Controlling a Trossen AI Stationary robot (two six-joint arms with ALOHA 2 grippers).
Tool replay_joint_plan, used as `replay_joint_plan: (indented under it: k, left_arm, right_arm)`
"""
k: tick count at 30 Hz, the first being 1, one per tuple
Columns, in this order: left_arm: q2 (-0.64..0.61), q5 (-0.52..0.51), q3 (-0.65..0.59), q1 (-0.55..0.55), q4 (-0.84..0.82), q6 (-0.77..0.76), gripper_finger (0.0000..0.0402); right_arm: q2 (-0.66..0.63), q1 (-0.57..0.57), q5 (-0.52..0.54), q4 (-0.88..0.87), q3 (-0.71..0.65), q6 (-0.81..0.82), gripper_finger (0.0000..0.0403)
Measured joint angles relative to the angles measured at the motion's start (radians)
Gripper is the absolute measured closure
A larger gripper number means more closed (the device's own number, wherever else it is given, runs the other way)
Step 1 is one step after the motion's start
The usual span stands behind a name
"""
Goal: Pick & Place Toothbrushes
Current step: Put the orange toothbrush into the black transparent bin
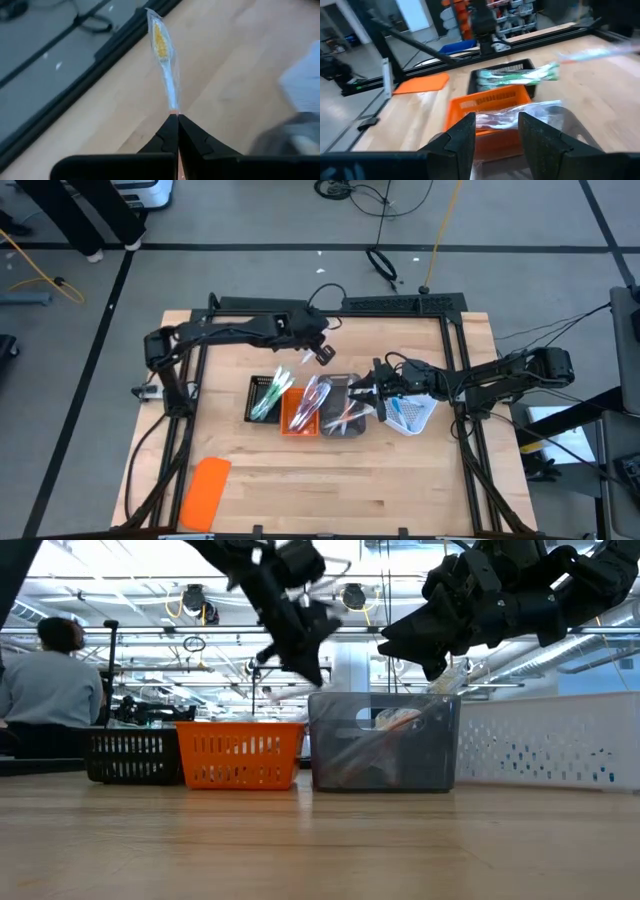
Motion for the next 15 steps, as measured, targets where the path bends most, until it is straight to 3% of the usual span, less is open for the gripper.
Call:
replay_joint_plan:
  k: [6, 15]
  left_arm:
    - [-0.076, 0.002, 0.000, -0.086, 0.049, 0.044, 0.0401]
    - [-0.106, 0.003, 0.001, -0.226, 0.111, 0.113, 0.0401]
  right_arm:
    - [0.000, -0.009, 0.102, 0.007, 0.000, 0.000, 0.0264]
    - [0.000, -0.043, 0.100, 0.109, 0.000, 0.000, 0.0264]
